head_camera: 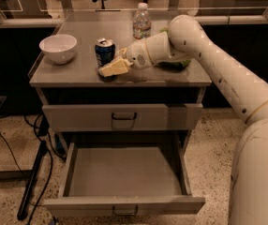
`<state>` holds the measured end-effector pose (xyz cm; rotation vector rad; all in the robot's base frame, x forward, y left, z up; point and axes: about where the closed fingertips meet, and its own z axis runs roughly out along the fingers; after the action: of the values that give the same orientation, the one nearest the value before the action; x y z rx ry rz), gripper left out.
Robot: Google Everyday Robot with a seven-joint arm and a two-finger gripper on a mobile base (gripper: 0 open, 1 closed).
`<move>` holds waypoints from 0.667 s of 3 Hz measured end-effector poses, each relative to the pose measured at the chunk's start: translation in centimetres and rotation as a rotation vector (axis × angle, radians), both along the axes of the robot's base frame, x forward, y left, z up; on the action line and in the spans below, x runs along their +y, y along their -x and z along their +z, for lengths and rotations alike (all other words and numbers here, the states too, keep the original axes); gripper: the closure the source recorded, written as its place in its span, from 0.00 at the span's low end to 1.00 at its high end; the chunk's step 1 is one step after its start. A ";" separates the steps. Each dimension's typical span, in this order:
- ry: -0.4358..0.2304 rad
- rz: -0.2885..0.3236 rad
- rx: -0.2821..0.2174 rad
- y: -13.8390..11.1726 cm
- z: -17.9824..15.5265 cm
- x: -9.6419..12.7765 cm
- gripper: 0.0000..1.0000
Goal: Pick pepsi can from middle drawer and place on counter
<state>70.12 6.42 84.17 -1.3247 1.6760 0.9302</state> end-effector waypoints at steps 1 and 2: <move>0.000 0.000 0.000 0.0 0.0 0.0 0.82; 0.000 0.000 0.000 0.0 0.0 0.0 0.59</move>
Offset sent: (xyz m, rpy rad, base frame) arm 0.0000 0.0000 0.0001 0.0000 0.0000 0.0000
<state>70.12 6.43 84.18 -1.3248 1.6759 0.9302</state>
